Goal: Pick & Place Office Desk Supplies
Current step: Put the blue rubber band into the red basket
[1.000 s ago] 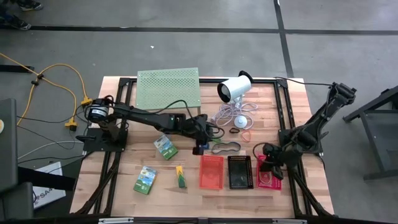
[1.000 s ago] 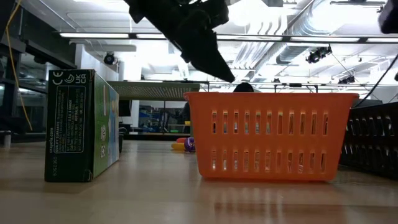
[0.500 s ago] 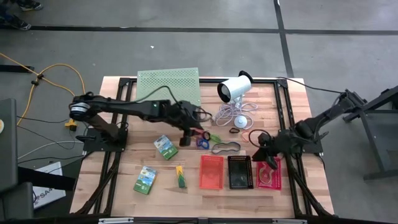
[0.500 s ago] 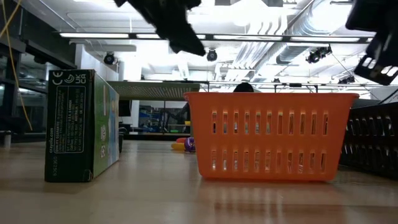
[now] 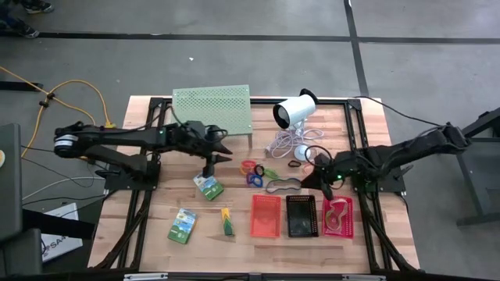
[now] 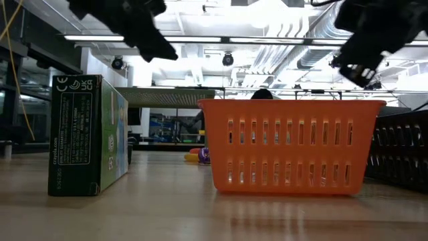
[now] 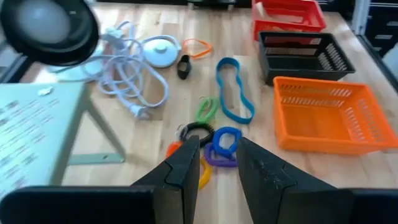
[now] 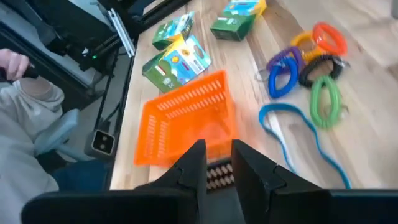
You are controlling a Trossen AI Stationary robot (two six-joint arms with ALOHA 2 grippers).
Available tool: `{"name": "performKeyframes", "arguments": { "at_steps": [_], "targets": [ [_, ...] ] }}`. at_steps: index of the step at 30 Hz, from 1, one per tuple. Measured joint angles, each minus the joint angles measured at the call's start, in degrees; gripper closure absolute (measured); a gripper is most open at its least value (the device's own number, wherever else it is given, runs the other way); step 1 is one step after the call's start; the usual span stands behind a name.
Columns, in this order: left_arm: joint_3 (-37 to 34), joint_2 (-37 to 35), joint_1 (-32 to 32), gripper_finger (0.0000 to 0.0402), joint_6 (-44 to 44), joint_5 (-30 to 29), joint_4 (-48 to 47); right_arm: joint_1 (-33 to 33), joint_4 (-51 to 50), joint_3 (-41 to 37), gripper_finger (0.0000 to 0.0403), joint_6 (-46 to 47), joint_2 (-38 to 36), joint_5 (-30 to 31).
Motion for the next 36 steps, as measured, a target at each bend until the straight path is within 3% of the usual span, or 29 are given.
{"name": "performKeyframes", "arguments": {
  "at_steps": [7,16,21,36],
  "targets": [
    [-5.61,-6.6,-0.02,0.03,-0.82,-2.21,0.88,-6.46,11.19,-0.02,0.0339,-4.89,8.21,-7.91],
    [-8.34,-10.72,-0.02,0.03,-0.98,-7.34,1.94,-11.63,19.6,-0.02,0.0339,-10.34,15.44,-12.59],
    [-8.34,-10.09,-0.02,0.03,0.0,-11.04,1.78,-14.22,17.53,1.62,0.0339,-13.77,17.78,-12.47],
    [-8.34,-10.08,-0.02,0.03,-3.84,-11.07,2.11,-17.84,1.13,11.89,0.0339,-29.05,24.5,-12.16]
  ]
}}
